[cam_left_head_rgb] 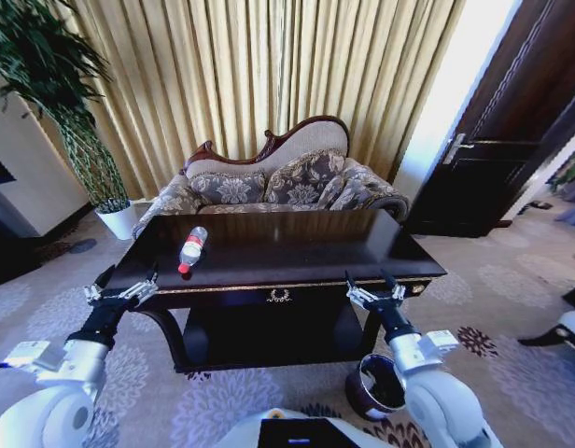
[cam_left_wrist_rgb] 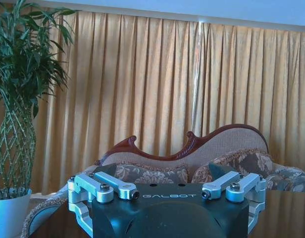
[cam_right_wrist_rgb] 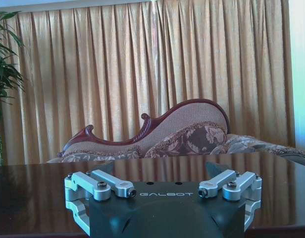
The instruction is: Move to the front of the table and place the trash on the table into the trash bin.
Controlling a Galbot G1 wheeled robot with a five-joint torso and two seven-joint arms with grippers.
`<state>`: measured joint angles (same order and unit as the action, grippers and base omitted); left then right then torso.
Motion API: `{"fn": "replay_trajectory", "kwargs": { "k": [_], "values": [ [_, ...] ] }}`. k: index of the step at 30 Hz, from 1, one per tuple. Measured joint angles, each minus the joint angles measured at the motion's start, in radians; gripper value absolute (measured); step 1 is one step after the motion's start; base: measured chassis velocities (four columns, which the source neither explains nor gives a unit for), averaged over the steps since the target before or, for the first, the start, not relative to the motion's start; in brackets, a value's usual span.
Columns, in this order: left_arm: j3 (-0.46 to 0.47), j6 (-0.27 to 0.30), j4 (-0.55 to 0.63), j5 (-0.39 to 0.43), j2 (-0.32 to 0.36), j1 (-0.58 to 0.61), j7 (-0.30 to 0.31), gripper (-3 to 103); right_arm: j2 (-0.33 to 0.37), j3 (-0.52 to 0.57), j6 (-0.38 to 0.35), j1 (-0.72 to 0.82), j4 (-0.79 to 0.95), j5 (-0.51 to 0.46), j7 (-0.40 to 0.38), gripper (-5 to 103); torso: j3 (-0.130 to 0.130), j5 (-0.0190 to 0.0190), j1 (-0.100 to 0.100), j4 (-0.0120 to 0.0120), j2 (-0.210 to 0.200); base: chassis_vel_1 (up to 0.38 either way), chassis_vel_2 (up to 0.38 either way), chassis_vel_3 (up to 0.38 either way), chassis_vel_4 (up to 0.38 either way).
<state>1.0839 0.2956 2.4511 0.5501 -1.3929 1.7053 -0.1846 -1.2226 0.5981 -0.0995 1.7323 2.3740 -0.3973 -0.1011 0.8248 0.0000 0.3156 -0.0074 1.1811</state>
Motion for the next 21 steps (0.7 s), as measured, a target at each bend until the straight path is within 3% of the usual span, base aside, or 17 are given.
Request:
{"fn": "replay_trajectory", "kwargs": {
  "k": [21],
  "values": [
    [-0.002, -0.004, -0.007, -0.013, 0.002, -0.001, -0.008, 100, -0.002, -0.025, 0.002, 0.000, -0.003, 0.019, 0.000, 100, 0.000, 0.0000, 0.000, -0.0001, 0.000, -0.069, 0.073, 0.073, -0.068]
  ]
}}
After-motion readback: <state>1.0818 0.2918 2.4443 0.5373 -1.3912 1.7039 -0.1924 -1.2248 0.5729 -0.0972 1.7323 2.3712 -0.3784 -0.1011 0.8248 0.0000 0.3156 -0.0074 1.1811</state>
